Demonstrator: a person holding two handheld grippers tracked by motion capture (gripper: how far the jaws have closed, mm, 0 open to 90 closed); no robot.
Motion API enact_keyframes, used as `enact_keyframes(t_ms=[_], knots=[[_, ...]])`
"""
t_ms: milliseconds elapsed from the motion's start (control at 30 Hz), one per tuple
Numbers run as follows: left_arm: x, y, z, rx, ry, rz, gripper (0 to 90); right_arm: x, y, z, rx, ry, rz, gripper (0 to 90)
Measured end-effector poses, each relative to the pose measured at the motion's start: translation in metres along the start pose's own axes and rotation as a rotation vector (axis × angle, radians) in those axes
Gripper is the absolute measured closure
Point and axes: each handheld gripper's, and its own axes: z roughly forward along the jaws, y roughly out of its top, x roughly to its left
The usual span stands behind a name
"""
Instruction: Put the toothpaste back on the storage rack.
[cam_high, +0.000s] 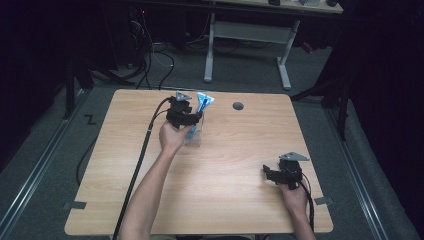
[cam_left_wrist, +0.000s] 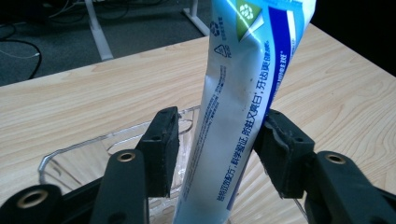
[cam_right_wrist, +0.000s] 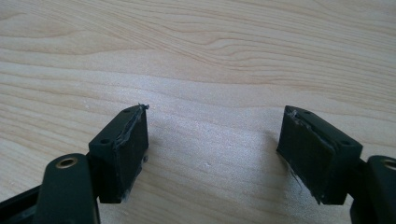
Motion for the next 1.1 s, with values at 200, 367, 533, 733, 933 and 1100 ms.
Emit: enact_keyframes(t_ms=[200,367,533,733,933,1100], knots=[[0.005,-0.004,-0.006,-0.011,0.003,-0.012,47.9,0.000,0.000,0.000,0.000,0.000,0.000,24.1],[0.007,-0.004,-0.013,-0.024,0.009,-0.006,47.2,0.000,0.000,0.000,0.000,0.000,0.000,24.1],[0.008,-0.001,-0.022,-0.047,0.016,-0.003,47.4,0.000,0.000,0.000,0.000,0.000,0.000,24.1],[0.010,-0.004,-0.031,-0.061,0.023,0.001,47.4,0.000,0.000,0.000,0.000,0.000,0.000,24.1],[0.013,-0.007,-0.040,-0.071,0.034,0.002,47.4,0.000,0.000,0.000,0.000,0.000,0.000,24.1],[0.015,-0.008,-0.046,-0.069,0.036,0.011,47.4,0.000,0.000,0.000,0.000,0.000,0.000,24.1]])
